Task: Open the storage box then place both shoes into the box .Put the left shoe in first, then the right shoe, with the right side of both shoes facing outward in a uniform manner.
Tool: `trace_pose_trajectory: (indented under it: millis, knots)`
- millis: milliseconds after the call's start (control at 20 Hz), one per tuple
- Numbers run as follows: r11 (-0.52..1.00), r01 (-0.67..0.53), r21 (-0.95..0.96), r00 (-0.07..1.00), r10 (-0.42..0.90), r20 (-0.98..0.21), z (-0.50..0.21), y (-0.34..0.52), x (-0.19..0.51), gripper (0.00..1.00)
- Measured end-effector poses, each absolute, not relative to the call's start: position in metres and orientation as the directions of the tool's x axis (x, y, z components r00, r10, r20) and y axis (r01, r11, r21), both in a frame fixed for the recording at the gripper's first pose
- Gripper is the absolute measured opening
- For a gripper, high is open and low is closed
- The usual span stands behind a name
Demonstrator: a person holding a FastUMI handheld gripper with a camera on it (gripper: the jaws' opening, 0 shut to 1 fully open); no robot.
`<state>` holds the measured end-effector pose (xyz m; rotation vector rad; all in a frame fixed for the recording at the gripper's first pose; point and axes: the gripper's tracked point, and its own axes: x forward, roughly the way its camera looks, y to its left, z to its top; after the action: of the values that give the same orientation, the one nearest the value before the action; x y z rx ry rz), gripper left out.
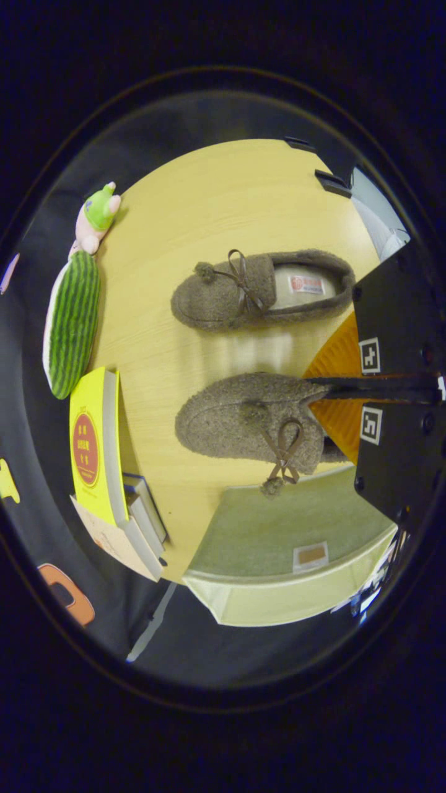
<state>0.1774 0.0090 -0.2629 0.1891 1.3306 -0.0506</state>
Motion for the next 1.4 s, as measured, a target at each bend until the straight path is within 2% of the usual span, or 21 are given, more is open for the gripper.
trace_pose_trajectory:
  millis: [300,700,1000,1400]
  knots:
    - [0.982,0.12,0.148,0.339,0.1,-0.936,-0.195,0.046,0.177,0.06]
    - [0.966,0.085,0.245,0.343,0.202,-0.917,-0.14,0.129,0.164,0.06]
    - [0.954,0.068,0.294,0.34,0.255,-0.905,-0.158,0.204,0.165,0.06]
    - [0.903,0.154,0.401,0.302,0.344,-0.889,-0.235,0.263,0.165,0.06]
